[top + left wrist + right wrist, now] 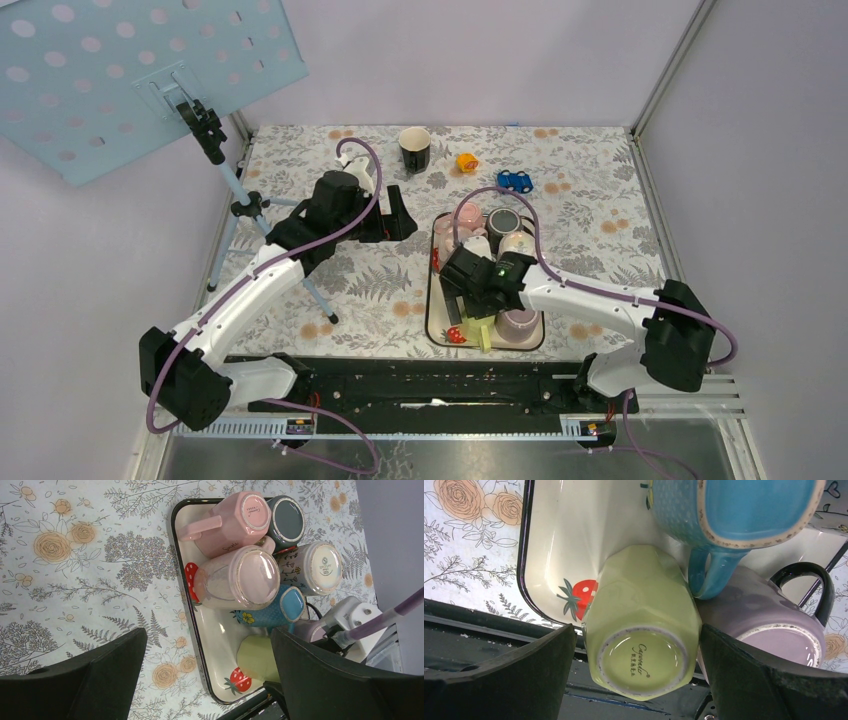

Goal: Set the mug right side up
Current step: Turn over the cup on the tray.

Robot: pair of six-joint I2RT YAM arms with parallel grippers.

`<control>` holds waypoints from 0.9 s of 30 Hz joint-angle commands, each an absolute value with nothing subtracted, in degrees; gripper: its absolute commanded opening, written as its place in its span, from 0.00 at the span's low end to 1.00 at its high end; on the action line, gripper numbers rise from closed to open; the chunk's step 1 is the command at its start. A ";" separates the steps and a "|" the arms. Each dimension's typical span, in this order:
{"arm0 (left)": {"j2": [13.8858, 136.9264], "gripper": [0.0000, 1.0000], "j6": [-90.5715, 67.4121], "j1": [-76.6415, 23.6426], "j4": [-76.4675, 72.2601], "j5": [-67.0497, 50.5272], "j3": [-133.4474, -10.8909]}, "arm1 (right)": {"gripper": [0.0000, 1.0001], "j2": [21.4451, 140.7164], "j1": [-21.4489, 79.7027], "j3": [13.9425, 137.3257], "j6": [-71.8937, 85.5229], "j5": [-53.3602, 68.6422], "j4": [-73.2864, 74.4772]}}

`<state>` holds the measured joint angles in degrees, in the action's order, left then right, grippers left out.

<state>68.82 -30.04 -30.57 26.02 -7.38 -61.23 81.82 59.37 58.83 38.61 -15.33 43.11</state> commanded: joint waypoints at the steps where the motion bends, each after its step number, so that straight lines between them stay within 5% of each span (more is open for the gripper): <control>1: 68.22 0.99 -29.38 -30.51 23.63 -8.37 -60.82 | 1.00 82.73 59.94 58.12 38.16 -14.84 41.81; 27: 66.87 0.99 -30.34 -30.50 23.95 -7.13 -58.91 | 1.00 85.49 59.94 56.80 40.95 -14.76 40.23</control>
<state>68.82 -30.06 -30.57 26.04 -7.33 -59.42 85.25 59.37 56.69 39.35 -13.89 38.33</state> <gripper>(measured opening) 0.987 0.994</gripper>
